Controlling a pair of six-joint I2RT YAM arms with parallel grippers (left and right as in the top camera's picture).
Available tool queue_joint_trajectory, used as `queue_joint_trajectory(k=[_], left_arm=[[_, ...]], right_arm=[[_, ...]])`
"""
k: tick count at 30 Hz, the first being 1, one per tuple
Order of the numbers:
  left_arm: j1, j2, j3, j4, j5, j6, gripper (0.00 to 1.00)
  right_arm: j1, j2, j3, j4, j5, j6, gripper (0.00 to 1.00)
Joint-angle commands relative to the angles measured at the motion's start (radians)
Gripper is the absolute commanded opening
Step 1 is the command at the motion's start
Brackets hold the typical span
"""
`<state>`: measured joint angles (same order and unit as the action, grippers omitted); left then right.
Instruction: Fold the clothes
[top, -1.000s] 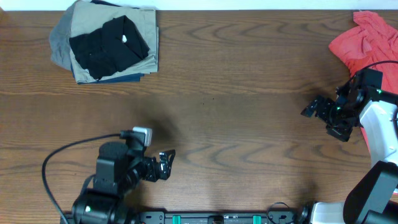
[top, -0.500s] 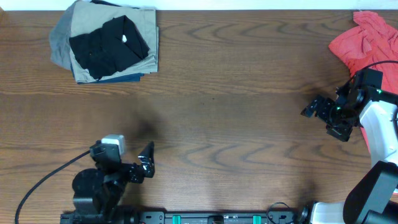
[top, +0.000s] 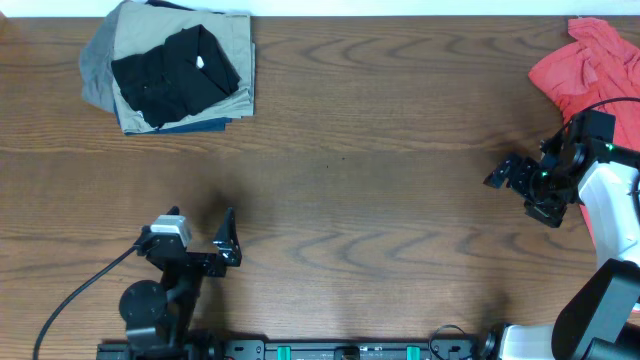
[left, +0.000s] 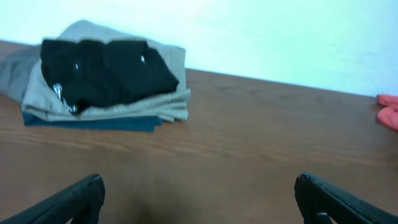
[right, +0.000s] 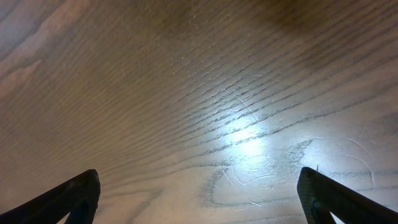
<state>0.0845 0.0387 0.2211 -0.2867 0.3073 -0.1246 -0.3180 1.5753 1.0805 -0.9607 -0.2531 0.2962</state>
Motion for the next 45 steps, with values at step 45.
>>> queue_joint_trajectory(k=[45], left_arm=[[-0.033, -0.035, -0.217, 0.243, -0.013, 0.053, 0.98]], right_arm=[[-0.004, -0.005, 0.013, 0.0, 0.003, 0.006, 0.99]])
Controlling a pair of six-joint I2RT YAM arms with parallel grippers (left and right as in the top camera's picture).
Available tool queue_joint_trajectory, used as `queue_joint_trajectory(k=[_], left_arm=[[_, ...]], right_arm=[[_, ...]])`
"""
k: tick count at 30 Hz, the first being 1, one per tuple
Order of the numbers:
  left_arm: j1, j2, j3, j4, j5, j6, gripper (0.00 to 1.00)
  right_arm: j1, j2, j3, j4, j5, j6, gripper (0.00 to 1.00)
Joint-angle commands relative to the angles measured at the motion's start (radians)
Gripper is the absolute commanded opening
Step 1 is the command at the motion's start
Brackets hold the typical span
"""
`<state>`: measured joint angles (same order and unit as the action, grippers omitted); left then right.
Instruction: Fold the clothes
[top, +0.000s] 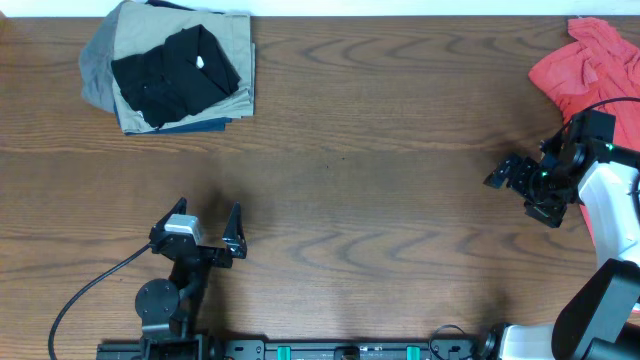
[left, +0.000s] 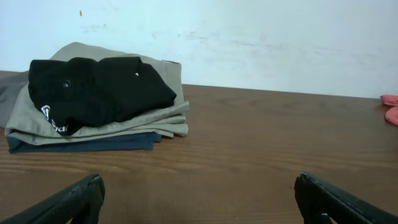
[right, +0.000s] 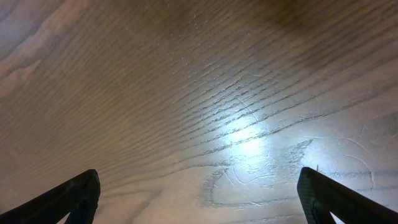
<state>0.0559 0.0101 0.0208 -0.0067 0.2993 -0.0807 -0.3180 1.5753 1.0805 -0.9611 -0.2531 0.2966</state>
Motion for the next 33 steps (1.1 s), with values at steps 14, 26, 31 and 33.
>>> queue_joint_trajectory(k=[14, 26, 31, 33], left_arm=[[-0.004, -0.006, -0.017, -0.037, -0.005, 0.009, 0.98], [-0.004, -0.006, -0.017, -0.037, -0.005, 0.009, 0.98], [-0.004, -0.006, -0.017, -0.037, -0.005, 0.009, 0.98], [-0.004, -0.006, -0.017, -0.037, -0.005, 0.009, 0.98]], right_arm=[[-0.004, -0.005, 0.013, 0.0, 0.003, 0.005, 0.99], [0.005, -0.059, 0.003, 0.004, 0.003, 0.006, 0.99], [0.031, -0.157, 0.003, 0.003, 0.003, 0.006, 0.99], [0.046, -0.208, 0.003, 0.003, 0.003, 0.005, 0.99]])
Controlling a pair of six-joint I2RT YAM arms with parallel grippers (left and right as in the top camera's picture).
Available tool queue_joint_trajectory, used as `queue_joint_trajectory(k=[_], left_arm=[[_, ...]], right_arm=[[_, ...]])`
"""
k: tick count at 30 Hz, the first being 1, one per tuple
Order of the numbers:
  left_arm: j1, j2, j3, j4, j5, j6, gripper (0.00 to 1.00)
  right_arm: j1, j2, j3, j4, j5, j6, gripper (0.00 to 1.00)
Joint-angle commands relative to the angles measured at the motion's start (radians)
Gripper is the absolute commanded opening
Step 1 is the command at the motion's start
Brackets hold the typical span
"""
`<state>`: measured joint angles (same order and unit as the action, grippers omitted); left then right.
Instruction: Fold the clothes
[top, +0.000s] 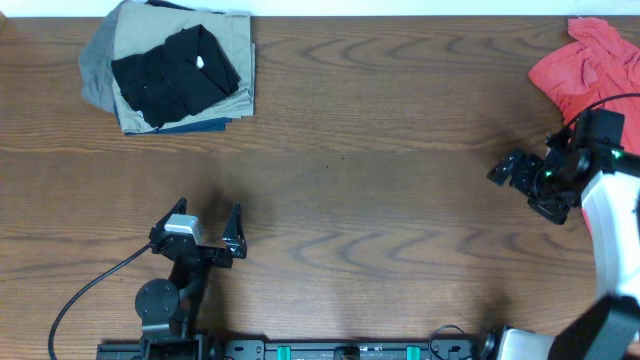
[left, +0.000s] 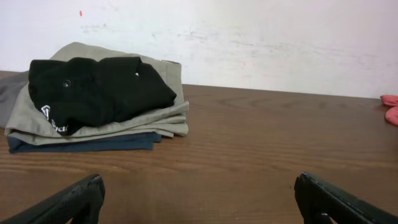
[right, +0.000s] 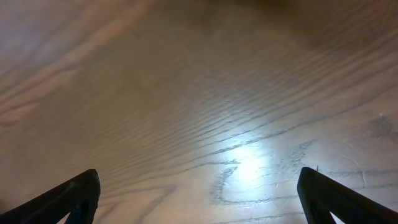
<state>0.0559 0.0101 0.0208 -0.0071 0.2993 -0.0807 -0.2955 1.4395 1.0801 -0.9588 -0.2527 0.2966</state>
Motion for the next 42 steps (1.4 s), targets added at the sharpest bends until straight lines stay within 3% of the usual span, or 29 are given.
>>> queue_joint_trajectory(k=[1, 9, 17, 22, 27, 31, 42], left_arm=[[-0.004, -0.006, -0.017, -0.037, -0.005, 0.009, 0.98], [-0.004, -0.006, -0.017, -0.037, -0.005, 0.009, 0.98], [-0.004, -0.006, -0.017, -0.037, -0.004, 0.009, 0.98], [-0.004, -0.006, -0.017, -0.037, -0.005, 0.009, 0.98], [-0.004, -0.006, -0.017, -0.037, -0.005, 0.009, 0.98], [-0.004, -0.006, -0.017, -0.037, -0.005, 0.009, 0.98], [-0.004, -0.006, -0.017, -0.037, -0.005, 0.009, 0.98]], right_arm=[[0.029, -0.094, 0.003, 0.001, 0.002, 0.006, 0.99], [0.1, -0.286, -0.032, 0.002, 0.056, 0.002, 0.99], [0.126, -0.545, -0.338, 0.145, 0.188, 0.004, 0.99], [0.127, -0.737, -0.632, 0.489, 0.136, 0.008, 0.99], [0.166, -0.91, -0.893, 0.948, -0.101, -0.151, 0.99], [0.237, -1.025, -1.026, 1.158, -0.087, -0.186, 0.99], [0.326, -1.253, -1.075, 1.154, 0.077, -0.203, 0.99]])
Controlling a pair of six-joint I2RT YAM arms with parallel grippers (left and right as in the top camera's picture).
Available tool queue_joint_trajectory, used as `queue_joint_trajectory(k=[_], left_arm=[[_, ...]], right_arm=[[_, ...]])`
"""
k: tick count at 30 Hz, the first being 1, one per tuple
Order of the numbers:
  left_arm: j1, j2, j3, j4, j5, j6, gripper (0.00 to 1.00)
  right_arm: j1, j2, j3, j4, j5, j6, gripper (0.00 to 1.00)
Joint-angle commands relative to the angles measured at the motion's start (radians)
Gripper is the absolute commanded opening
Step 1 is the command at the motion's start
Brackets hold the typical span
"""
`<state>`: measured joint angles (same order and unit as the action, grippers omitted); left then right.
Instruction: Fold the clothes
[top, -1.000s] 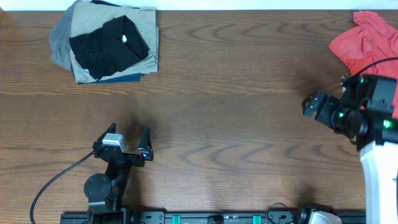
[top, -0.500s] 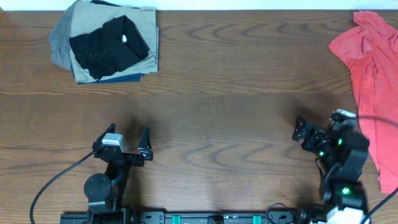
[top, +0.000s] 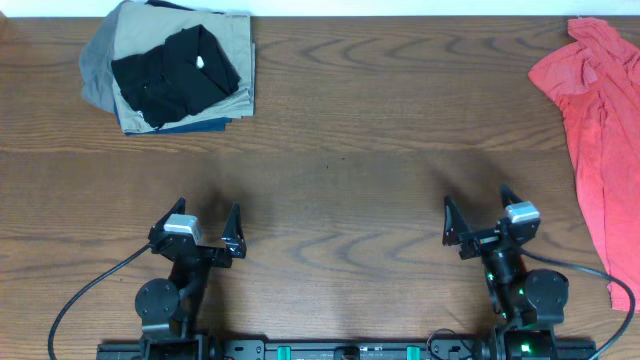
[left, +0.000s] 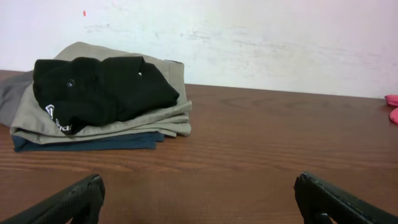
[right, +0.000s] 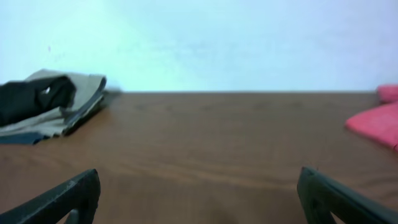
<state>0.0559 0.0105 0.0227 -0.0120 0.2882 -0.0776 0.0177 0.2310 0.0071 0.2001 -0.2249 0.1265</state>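
A stack of folded clothes (top: 170, 68) lies at the far left of the table, a black garment (left: 102, 90) on top of beige and dark blue ones. A red garment (top: 598, 120) lies spread and unfolded along the right edge; a strip of this red garment (right: 376, 121) shows in the right wrist view. My left gripper (top: 205, 228) rests open near the front left, empty. Near the front right my right gripper (top: 477, 215) is open and empty too, pointing across the table.
The brown wooden table (top: 350, 150) runs to a white wall (left: 249, 37) at the back. A rail (top: 320, 350) with both arm bases runs along the front edge. Cables trail from each arm.
My right arm has left the far right side near the red garment and now sits folded at the front right. The red garment now lies longer down the right edge. The left arm is still.
At first my left gripper was slightly turned at the front left and my right gripper hovered open over bare table beside the bunched red garment. The left arm then settled straight. The right arm stayed, then came back to the front, and the red garment lies stretched out.
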Motion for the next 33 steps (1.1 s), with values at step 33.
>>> queue_joint_trajectory(k=[33], left_arm=[[-0.004, -0.006, -0.019, -0.032, 0.007, 0.006, 0.98]], right_arm=[[0.013, -0.226, -0.001, -0.264, 0.086, -0.169, 0.99]])
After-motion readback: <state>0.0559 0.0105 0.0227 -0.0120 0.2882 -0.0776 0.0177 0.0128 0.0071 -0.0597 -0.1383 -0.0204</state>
